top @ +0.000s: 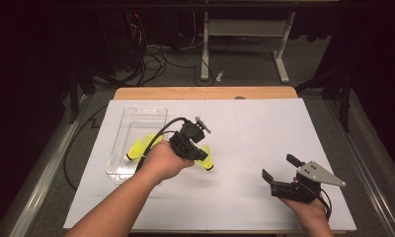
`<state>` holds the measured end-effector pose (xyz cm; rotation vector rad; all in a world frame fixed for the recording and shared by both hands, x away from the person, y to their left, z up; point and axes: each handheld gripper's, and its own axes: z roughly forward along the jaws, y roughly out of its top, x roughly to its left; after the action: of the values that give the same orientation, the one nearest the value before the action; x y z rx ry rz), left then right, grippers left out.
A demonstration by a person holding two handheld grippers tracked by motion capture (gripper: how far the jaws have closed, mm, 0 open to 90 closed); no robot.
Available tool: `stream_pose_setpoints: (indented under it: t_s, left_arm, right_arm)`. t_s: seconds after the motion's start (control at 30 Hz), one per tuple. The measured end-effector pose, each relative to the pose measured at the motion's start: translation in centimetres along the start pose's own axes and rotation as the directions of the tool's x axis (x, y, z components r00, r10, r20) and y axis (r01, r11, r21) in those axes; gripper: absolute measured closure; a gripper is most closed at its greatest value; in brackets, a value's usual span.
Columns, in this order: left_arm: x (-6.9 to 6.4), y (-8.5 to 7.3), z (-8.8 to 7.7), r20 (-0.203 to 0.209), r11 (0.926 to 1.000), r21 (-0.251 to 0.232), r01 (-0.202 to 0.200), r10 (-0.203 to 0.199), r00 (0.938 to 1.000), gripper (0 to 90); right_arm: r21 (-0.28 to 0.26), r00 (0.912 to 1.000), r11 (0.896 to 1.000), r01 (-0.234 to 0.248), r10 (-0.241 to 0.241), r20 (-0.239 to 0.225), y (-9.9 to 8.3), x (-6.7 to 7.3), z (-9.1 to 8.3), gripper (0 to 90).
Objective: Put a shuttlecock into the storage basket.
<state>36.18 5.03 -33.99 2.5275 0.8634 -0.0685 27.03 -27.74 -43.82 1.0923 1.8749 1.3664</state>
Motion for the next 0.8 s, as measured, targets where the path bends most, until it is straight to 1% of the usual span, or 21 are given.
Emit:
stream_pose_setpoints:
  t_s: [0.17,0.3,0.5,0.6,0.8]
  left_arm:
    - [0.5,-0.3,-0.5,-0.005,0.9999,-0.005,0.011,-0.011,0.9999,90.0]
    - [0.9,-0.5,-1.2,-0.001,0.9994,-0.024,0.023,-0.023,0.9997,90.0]
    - [1.3,-0.7,-1.8,-0.018,0.9992,-0.023,0.033,-0.033,0.9993,90.0]
    - [1.6,-0.9,-2.4,-0.027,0.9988,-0.030,0.039,-0.040,0.9988,90.0]
    - [2.1,-1.3,-3.6,-0.055,0.9984,-0.031,0.048,-0.050,0.9973,90.0]
  right_arm:
    - [0.002,1.0000,1.000,-0.001,0.001,0.000,0.0,0.0,0.0,2.6]
    - [0.002,1.0000,1.000,0.000,0.000,-0.001,0.0,0.0,0.0,2.7]
    - [0.004,1.0000,1.000,-0.002,0.002,-0.004,0.0,0.0,0.0,2.7]
    - [0.004,1.0000,1.000,-0.001,0.001,-0.004,0.0,0.0,0.0,2.6]
    - [0.002,1.0000,1.000,0.000,0.000,-0.003,0.0,0.0,0.1,2.6]
